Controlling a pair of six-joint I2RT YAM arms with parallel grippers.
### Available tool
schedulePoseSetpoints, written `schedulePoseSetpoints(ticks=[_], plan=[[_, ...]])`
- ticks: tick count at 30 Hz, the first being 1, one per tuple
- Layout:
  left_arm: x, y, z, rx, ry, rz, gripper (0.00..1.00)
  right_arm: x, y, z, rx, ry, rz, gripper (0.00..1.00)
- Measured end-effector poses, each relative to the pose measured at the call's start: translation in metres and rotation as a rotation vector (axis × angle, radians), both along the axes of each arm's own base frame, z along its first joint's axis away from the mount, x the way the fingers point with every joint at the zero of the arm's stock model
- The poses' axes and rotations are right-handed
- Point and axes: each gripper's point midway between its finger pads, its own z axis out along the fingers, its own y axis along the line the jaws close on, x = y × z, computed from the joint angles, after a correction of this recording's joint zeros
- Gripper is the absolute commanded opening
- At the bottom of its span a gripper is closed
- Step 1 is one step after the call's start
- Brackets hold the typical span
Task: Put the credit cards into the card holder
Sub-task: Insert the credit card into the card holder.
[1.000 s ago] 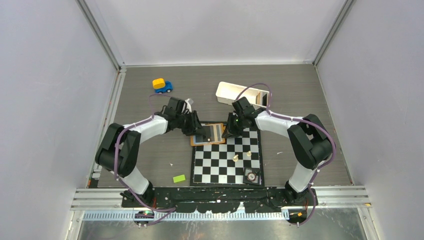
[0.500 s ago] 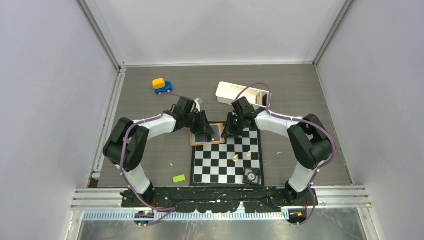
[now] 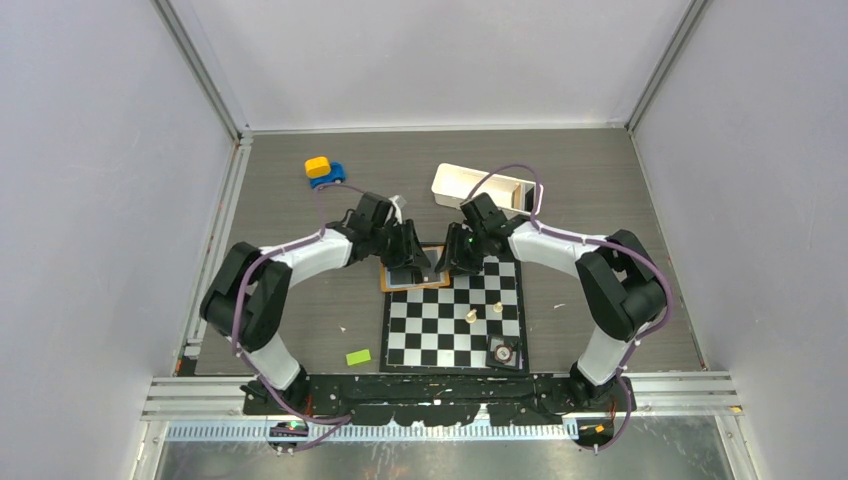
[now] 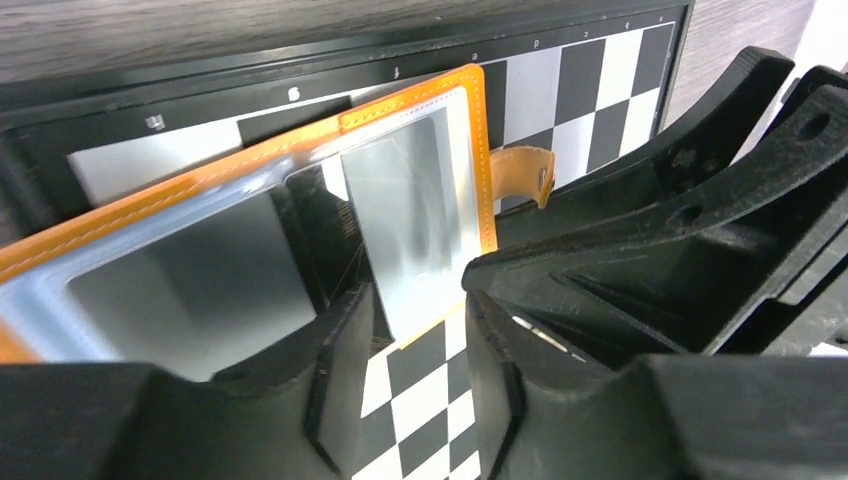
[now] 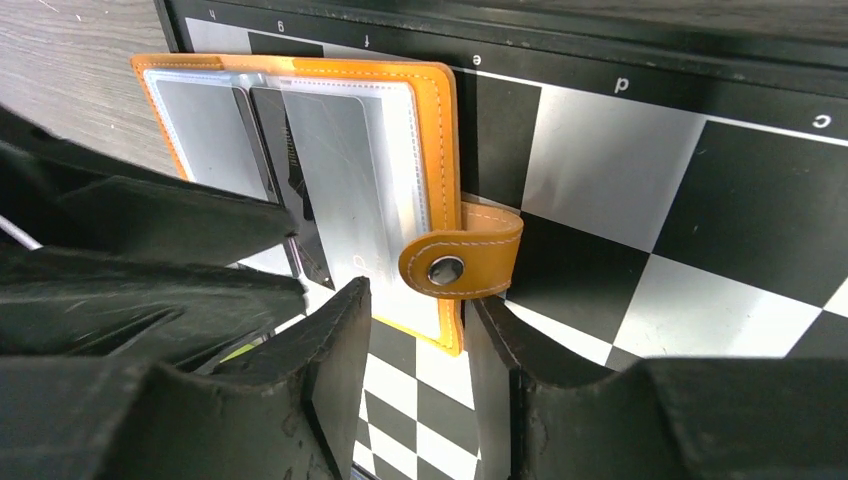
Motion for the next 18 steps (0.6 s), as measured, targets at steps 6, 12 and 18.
schedulePoseSetpoints(ticks=[6, 12, 18], plan=[[0.001, 0.027, 0.03, 0.077, -0.098, 0.031, 0.58, 0.0, -0.006, 0.003, -0.032, -0.019, -0.005, 0.52], [0.012, 0.073, 0.048, 0.109, -0.164, 0.139, 0.64, 0.0, -0.013, 0.004, -0.065, -0.034, 0.0, 0.57], [-0.002, 0.102, 0.01, 0.17, -0.053, 0.185, 0.58, 0.001, -0.018, 0.004, -0.097, -0.046, 0.008, 0.58]])
